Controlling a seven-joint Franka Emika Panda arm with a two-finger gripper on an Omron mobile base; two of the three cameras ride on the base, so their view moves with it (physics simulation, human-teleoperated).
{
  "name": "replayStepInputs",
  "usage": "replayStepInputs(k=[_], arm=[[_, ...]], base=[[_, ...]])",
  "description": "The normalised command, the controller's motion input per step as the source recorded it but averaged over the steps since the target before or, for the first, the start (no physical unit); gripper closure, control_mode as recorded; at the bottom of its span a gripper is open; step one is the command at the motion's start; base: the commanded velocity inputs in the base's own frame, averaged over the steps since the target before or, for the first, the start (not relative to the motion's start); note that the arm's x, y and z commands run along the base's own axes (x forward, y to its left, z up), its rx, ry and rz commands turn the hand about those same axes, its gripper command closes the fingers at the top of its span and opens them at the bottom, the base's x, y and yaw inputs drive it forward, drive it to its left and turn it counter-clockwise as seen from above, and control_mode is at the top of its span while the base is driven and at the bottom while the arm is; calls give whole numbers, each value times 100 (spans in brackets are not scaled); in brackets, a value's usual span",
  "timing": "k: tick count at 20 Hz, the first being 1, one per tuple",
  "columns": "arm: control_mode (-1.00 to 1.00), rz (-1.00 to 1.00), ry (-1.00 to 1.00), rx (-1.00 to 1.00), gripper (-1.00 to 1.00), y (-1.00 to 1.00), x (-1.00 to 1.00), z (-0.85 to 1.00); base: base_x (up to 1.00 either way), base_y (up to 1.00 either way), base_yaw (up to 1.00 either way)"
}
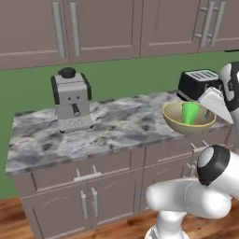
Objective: Place the cup inside the bowl on the dining table and move the bowl to any counter.
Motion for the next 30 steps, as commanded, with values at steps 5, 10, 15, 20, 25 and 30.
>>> replayStepInputs(k=[5, 10, 15, 20, 25, 30], arm=[[100, 0, 0, 0, 100, 0, 0, 0], [100, 0, 0, 0, 100, 0, 0, 0], [100, 0, 0, 0, 100, 0, 0, 0], [100, 0, 0, 0, 100, 0, 0, 0], [100, 0, 0, 0, 100, 0, 0, 0], [100, 0, 0, 0, 100, 0, 0, 0]], base=[[75, -19, 0], [75, -21, 0], [23, -40, 0], [1, -5, 0], [0, 0, 0], [0, 0, 0]])
